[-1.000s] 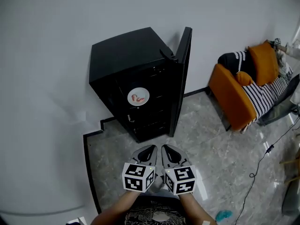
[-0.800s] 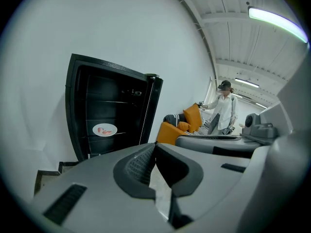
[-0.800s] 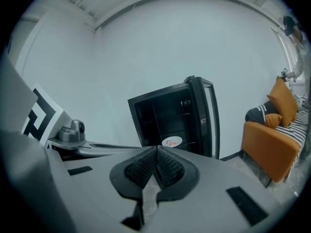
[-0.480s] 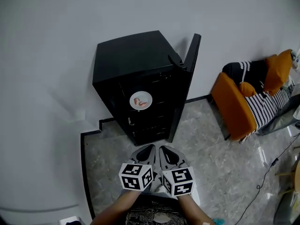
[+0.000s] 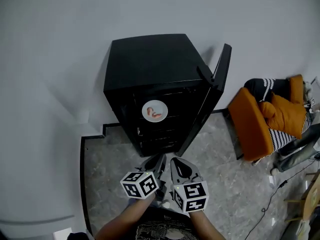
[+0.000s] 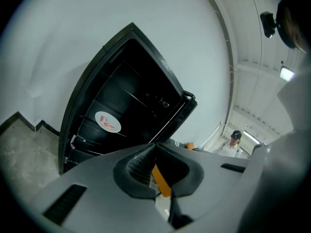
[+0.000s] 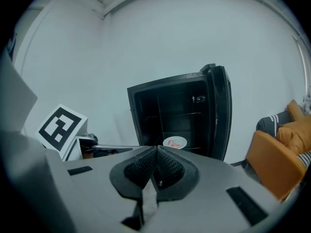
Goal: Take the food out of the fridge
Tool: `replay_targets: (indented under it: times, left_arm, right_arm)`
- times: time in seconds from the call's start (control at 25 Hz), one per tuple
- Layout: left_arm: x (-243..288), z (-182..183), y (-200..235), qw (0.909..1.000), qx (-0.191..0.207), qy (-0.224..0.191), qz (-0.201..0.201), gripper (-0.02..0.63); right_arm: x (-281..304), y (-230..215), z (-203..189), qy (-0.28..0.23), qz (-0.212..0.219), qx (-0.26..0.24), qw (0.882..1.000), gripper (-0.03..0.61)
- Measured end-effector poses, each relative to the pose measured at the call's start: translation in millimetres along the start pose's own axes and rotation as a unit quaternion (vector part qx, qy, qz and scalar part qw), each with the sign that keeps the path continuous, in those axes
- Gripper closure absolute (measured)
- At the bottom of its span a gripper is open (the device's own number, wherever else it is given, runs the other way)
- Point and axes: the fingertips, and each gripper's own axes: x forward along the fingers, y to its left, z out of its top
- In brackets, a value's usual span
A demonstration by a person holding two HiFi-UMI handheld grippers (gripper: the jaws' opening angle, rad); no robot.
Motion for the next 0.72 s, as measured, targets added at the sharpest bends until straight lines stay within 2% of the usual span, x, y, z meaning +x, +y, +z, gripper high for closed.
replay_targets:
  times: [0.16, 0.32, 0.52, 0.72]
  left_arm:
    - [17, 11, 22, 0.9981, -0.056, -0.019, -0.017, 0.600]
    - [36, 19, 46, 0.9924, -0.113, -0.033, -0.036, 0.600]
    - [65, 29, 69, 0.9733, -0.204, -0.055, -0.090, 0.600]
    - [90, 30, 106, 0.9613, -0.253, -0.078, -0.076, 0.598]
  right_arm:
    - [21, -5, 6, 0.007, 0.001, -0.005, 1.000, 0.557]
    - [44, -11, 12, 0.014, 0.001, -0.006, 1.000, 0.557]
    - [70, -19, 21, 0.026, 0.004, -0.012, 1.000, 0.557]
    - [92, -25, 30, 0.035, 0.007, -0.018, 0.999, 0.557]
